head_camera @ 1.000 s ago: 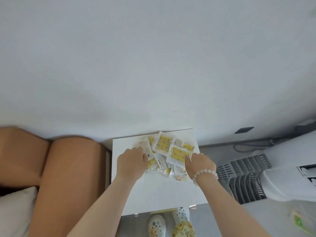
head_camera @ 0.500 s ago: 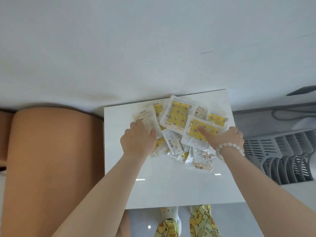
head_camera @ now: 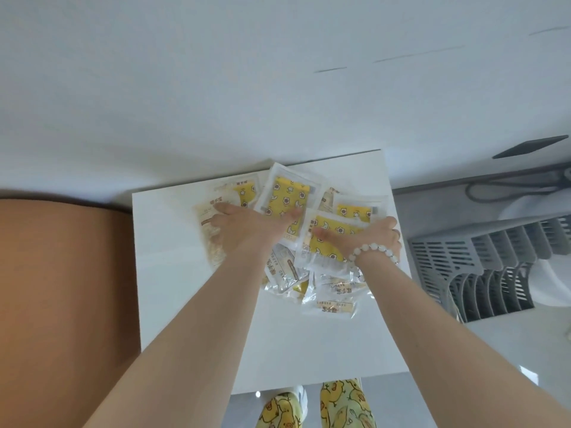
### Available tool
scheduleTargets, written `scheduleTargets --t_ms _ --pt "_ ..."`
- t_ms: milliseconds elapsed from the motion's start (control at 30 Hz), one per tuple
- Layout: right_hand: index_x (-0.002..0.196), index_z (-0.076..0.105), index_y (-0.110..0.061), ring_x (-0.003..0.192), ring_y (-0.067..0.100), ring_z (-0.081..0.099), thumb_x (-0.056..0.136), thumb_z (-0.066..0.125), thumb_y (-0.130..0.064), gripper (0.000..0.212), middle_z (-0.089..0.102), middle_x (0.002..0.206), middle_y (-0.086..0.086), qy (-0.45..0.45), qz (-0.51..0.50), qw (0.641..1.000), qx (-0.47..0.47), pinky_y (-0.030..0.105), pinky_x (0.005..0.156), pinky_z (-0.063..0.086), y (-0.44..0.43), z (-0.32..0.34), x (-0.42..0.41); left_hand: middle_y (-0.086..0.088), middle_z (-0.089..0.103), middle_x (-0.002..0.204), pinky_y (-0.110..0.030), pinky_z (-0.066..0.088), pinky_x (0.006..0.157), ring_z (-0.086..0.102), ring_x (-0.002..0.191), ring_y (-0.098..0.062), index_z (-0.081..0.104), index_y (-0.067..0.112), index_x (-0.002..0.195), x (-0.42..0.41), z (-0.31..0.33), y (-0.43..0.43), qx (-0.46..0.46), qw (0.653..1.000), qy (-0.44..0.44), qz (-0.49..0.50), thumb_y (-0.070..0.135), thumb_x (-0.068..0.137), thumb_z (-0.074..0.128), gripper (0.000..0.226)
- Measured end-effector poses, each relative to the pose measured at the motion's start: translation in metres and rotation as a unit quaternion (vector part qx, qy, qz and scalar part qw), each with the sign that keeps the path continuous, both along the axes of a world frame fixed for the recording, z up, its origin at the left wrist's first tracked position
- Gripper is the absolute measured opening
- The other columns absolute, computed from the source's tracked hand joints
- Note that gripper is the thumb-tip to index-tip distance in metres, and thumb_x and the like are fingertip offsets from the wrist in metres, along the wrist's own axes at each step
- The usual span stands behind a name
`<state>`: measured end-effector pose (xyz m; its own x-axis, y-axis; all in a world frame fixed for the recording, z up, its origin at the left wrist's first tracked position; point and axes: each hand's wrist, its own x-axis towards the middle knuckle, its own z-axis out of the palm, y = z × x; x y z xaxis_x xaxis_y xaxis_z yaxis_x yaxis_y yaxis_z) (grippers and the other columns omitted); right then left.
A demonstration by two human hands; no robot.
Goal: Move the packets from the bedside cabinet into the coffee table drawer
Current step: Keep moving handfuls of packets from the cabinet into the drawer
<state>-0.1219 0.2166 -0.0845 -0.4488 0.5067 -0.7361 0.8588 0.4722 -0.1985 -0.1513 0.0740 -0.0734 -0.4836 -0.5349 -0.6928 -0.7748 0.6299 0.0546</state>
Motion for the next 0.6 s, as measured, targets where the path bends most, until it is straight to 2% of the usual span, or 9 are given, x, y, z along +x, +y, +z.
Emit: scheduleTargets --t_ms 67,167,300,400,467,533,600 --pt "0.130 0.032 -0.005 0.123 0.029 0.047 0.047 0.080 -0.067 0.114 0.046 0.129 0.013 -0.006 0.012 1.000 -0.003 0.042 0.092 0.045 0.002 -0.001 -0.002 -0.018 0.010 0.154 -0.045 0.039 0.102 0.029 0.138 -0.036 -0.011 -0.001 0.148 -0.001 -0.001 -0.001 -0.016 1.000 -0.007 -0.026 0.082 0.054 0.062 0.145" --pt "0.129 0.037 -0.006 0.118 0.029 0.051 0.048 0.079 -0.067 0.109 0.047 0.126 0.011 0.000 0.008 1.000 -0.019 0.040 0.086 0.046 0.004 -0.002 0.000 -0.015 0.018 0.151 -0.037 0.044 0.082 0.040 0.130 -0.034 -0.001 -0.003 0.149 -0.002 -0.005 -0.009 -0.018 1.000 0.014 -0.014 0.076 0.065 0.061 0.131" --pt "0.122 0.049 -0.010 0.105 0.028 0.060 0.045 0.080 -0.068 0.101 0.056 0.119 0.008 0.014 -0.034 0.999 -0.032 0.036 0.076 0.050 0.012 -0.007 0.009 -0.014 0.035 0.139 -0.040 0.045 0.081 0.047 0.122 -0.035 0.023 -0.001 0.142 0.002 -0.012 -0.035 -0.031 0.996 0.053 0.067 0.066 0.072 0.065 0.105" --pt "0.118 0.052 -0.013 0.100 0.025 0.061 0.047 0.080 -0.067 0.093 0.059 0.114 0.005 0.028 -0.036 0.998 -0.037 0.030 0.066 0.045 0.016 -0.011 0.012 -0.016 0.047 0.128 -0.034 0.039 0.071 0.048 0.116 -0.029 0.043 0.001 0.128 0.001 -0.019 -0.050 -0.033 0.994 0.018 0.107 0.070 0.069 0.064 0.093" --pt "0.117 0.052 -0.014 0.098 0.024 0.061 0.048 0.080 -0.067 0.091 0.059 0.113 0.005 0.029 -0.031 0.998 -0.043 0.029 0.064 0.043 0.018 -0.014 0.012 -0.014 0.057 0.120 -0.031 0.035 0.068 0.047 0.114 -0.027 0.050 0.003 0.122 0.000 -0.021 -0.055 -0.034 0.994 -0.024 0.102 0.077 0.066 0.059 0.093" --pt "0.116 0.053 -0.014 0.098 0.024 0.062 0.047 0.080 -0.067 0.091 0.059 0.113 0.005 0.030 -0.028 0.998 -0.046 0.029 0.064 0.043 0.019 -0.016 0.012 -0.013 0.057 0.120 -0.030 0.035 0.073 0.046 0.115 -0.027 0.049 0.004 0.123 -0.001 -0.022 -0.059 -0.037 0.993 -0.042 0.103 0.077 0.065 0.059 0.094" --pt "0.117 0.051 -0.014 0.100 0.025 0.061 0.048 0.081 -0.065 0.091 0.058 0.114 0.005 0.032 -0.032 0.998 -0.051 0.030 0.065 0.044 0.019 -0.017 0.011 -0.013 0.050 0.125 -0.032 0.039 0.086 0.042 0.121 -0.029 0.045 0.001 0.127 -0.001 -0.022 -0.062 -0.044 0.993 -0.026 0.105 0.071 0.069 0.062 0.093"
